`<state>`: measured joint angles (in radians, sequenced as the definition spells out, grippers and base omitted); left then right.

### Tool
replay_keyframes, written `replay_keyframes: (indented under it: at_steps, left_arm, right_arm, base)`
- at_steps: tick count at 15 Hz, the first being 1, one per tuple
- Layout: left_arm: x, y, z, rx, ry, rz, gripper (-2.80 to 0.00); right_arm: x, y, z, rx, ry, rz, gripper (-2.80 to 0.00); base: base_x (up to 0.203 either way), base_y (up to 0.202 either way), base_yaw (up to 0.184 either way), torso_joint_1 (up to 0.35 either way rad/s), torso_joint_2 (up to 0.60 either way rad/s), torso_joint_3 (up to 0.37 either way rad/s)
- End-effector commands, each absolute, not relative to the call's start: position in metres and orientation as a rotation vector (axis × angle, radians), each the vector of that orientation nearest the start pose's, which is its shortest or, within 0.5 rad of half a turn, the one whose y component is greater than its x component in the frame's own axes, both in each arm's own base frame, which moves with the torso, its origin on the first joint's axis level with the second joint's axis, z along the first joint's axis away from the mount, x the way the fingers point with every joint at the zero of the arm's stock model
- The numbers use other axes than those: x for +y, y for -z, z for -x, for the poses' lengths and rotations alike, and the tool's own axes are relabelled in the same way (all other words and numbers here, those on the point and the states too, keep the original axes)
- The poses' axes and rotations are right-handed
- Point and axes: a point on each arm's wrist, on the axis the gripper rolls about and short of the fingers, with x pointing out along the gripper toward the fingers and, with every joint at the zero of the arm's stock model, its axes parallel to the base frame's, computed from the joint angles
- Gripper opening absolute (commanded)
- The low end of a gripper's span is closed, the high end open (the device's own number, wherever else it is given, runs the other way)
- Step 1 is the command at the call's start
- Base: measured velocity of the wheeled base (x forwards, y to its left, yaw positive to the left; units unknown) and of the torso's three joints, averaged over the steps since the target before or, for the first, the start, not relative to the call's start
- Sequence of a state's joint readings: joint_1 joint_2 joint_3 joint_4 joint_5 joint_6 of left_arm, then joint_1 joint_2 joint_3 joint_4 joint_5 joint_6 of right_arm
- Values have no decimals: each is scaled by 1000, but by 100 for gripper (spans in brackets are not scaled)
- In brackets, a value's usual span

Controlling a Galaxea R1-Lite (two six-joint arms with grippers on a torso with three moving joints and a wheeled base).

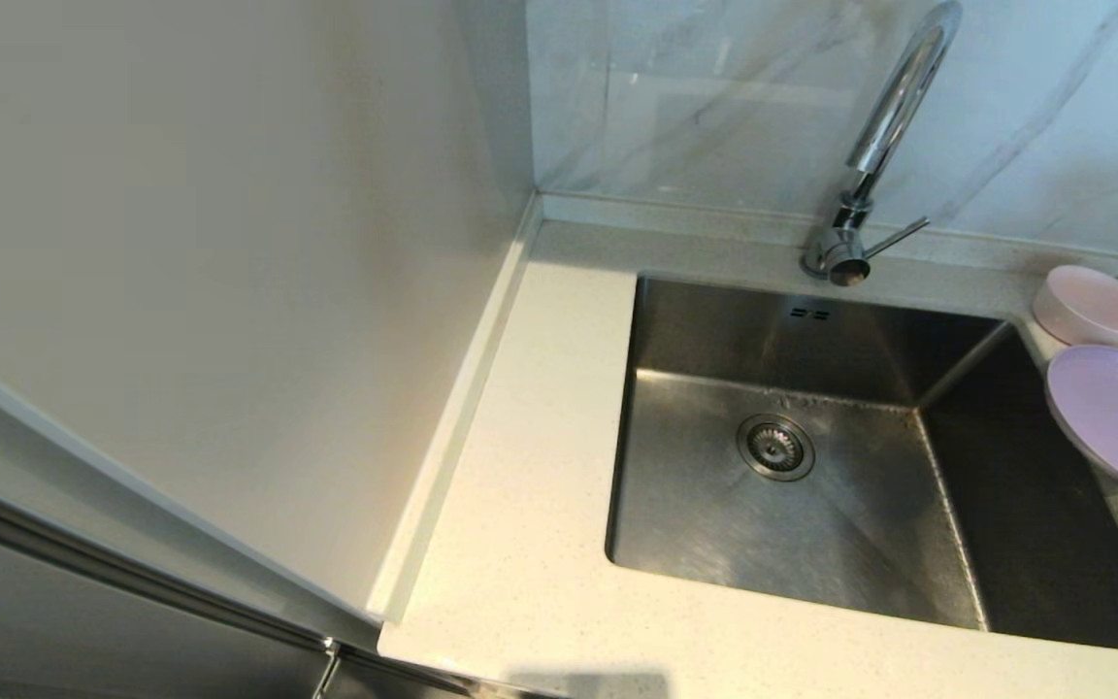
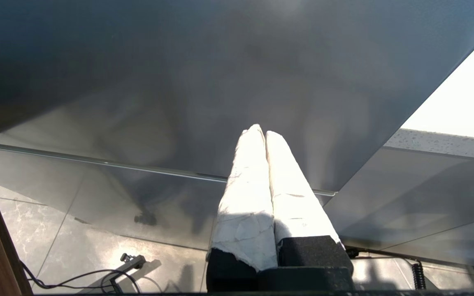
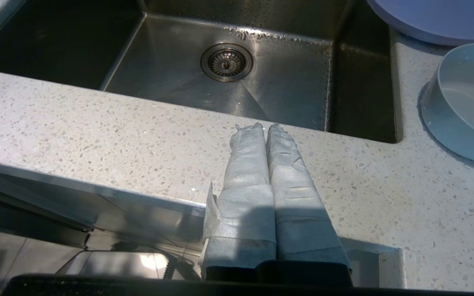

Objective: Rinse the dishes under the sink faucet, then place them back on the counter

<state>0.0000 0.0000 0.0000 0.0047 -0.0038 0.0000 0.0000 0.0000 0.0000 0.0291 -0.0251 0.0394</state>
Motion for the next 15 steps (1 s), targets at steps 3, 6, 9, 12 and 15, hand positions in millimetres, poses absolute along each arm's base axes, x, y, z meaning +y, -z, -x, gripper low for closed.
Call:
replay_keyframes:
  at_steps: [3,6,9,12,15]
  left_arm:
    - [0,-75,23,5,5,0,-280]
    - [0,-75,23,5,3,0,-280]
    - [0,-75,23,5,3,0,-280]
    - [0,-75,23,5,3,0,-280]
    - [0,-75,23,5,3,0,-280]
  right_arm:
    - [-1,-71,22,36,27,-41,-280]
    - [-1,-71,22,35,27,-41,-280]
    - [-1,-71,22,36,27,-39,-280]
    - [-1,-71,22,36,27,-40,-280]
    - [-1,-70,22,38,27,-39,-280]
  base:
    - [0,0,0,0,0,0]
    - [0,0,0,0,0,0]
    - [0,0,0,0,0,0]
    - [0,0,0,0,0,0]
    - [0,0,0,0,0,0]
